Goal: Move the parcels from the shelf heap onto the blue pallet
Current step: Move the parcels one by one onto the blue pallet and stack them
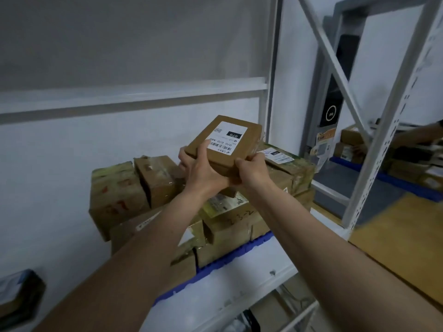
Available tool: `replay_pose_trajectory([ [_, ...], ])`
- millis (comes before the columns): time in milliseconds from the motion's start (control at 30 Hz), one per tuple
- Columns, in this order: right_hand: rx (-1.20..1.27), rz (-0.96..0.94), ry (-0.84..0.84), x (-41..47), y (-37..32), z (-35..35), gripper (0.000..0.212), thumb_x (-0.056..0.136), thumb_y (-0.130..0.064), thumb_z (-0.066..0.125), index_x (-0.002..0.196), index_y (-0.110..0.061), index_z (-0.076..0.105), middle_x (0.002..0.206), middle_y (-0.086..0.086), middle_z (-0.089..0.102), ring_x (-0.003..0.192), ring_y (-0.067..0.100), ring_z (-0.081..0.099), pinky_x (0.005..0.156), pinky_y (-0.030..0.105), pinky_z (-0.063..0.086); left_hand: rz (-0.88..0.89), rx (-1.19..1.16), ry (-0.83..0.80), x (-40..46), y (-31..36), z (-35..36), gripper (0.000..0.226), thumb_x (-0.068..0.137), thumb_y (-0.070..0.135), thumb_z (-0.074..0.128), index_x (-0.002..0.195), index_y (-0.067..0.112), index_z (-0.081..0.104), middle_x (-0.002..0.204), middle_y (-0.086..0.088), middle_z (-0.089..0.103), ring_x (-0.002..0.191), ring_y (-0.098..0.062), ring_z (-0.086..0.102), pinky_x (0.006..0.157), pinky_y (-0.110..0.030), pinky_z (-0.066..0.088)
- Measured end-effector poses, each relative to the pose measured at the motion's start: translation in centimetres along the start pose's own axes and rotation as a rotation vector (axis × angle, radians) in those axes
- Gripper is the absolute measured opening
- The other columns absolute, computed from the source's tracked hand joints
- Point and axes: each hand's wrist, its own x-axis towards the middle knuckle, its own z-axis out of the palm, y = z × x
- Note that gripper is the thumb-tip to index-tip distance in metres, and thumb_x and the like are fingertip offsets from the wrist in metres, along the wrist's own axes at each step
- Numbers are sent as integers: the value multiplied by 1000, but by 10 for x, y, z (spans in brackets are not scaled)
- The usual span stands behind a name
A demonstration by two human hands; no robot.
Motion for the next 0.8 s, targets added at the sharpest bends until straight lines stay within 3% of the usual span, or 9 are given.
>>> replay_pose_trajectory([
  [133, 14, 43, -8, 38, 5, -21, 35, 89, -8, 49, 123, -13, 41, 118, 12, 58, 100, 30, 62, 83, 47, 57, 8, 78, 39, 30, 4, 42, 104, 52, 52, 84, 136, 36, 25, 139, -7, 10, 124, -27, 24, 104, -40, 33],
  [267, -12, -6, -44, 72, 1, -36, 27, 90, -10, 52, 116, -7, 48, 97, 10, 63, 61, 18, 59, 41, 21, 47, -22, 66, -11, 74, 5, 67, 99, 47, 56, 84, 128, 37, 30, 132, -7, 17, 120, -26, 27, 100, -40, 40],
  [300, -28, -28, -9, 85, -3, -38, 32, 88, -18, 55, 117, -5, 49, 97, 11, 62, 64, 18, 59, 43, 21, 47, -33, 36, -35, 86, 5, 71, 98, 46, 54, 85, 127, 38, 31, 132, -5, 17, 121, -26, 27, 100, -40, 42],
  [367, -83, -76, 131, 116, -13, -44, 56, 82, -33, 59, 127, -5, 44, 118, 14, 57, 99, 28, 61, 77, 37, 56, -35, -43, -86, 108, 5, 76, 96, 48, 49, 86, 127, 42, 32, 132, -1, 17, 124, -25, 25, 98, -42, 45],
  [467, -131, -81, 301, 155, -24, -55, 76, 88, -46, 55, 148, -14, 22, 150, 14, 31, 135, 36, 35, 109, 53, 34, 35, -116, -163, 135, 5, 85, 88, 57, 38, 86, 127, 44, 32, 135, 0, 17, 128, -25, 27, 102, -39, 43],
  [567, -13, -22, 254, 190, -17, -64, 78, 89, -59, 46, 151, -25, 14, 154, 11, 27, 136, 37, 32, 110, 58, 30, 62, -137, -252, 158, -4, 95, 86, 61, 34, 86, 128, 43, 34, 135, -2, 19, 127, -26, 30, 105, -41, 42],
  [667, 16, 35, 219, 215, -3, -68, 76, 84, -66, 40, 148, -30, 21, 148, 7, 36, 128, 35, 40, 94, 56, 41, 69, -154, -295, 174, -14, 105, 85, 63, 27, 86, 131, 40, 36, 137, -4, 20, 127, -26, 32, 103, -34, 42],
  [733, 0, 29, 220, 226, 2, -70, 73, 85, -63, 41, 148, -29, 24, 146, 5, 36, 127, 36, 40, 79, 53, 44, 61, -162, -312, 179, -18, 113, 86, 65, 23, 86, 133, 39, 36, 141, -5, 18, 127, -27, 32, 97, -30, 44],
  [800, -28, -1, 232, 238, 7, -71, 72, 86, -59, 44, 148, -26, 25, 146, 5, 34, 129, 36, 37, 85, 52, 44, 43, -182, -320, 185, -20, 118, 89, 66, 20, 85, 136, 40, 33, 145, -5, 15, 128, -28, 33, 84, -23, 45],
])
